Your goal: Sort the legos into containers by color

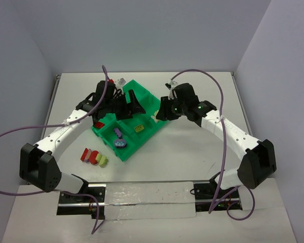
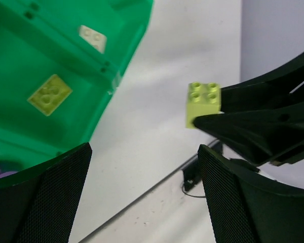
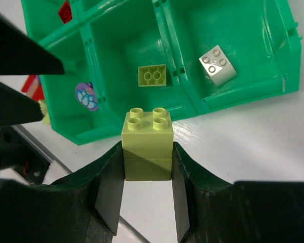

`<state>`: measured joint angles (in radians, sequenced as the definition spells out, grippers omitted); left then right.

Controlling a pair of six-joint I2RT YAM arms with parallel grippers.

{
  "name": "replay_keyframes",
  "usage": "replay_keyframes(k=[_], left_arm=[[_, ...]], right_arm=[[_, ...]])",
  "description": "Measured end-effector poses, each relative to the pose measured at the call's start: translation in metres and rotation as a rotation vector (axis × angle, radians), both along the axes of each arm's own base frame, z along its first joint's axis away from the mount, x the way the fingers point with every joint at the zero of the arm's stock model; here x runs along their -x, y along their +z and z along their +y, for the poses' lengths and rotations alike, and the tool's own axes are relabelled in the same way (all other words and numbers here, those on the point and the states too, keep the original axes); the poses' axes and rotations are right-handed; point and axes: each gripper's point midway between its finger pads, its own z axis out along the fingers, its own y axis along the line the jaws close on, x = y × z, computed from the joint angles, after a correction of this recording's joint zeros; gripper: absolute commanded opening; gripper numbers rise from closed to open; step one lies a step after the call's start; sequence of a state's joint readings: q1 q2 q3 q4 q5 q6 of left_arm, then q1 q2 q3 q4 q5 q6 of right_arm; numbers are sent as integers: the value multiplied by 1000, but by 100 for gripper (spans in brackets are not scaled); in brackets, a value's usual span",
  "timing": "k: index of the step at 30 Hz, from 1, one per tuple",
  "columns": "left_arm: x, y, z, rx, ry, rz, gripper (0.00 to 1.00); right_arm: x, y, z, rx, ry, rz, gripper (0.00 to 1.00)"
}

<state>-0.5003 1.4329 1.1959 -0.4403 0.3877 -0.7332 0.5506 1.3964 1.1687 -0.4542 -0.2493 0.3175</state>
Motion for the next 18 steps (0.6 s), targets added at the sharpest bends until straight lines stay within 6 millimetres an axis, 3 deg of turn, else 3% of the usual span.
replay_keyframes(k=[7,18], left_arm=[[3,-9,-20,79,-49,95,90],[2,6,-31,165,-63,94,90]], right_arm=[[11,-2,11,37,76,-36,0],[14,-2,14,44,122,-55,0]])
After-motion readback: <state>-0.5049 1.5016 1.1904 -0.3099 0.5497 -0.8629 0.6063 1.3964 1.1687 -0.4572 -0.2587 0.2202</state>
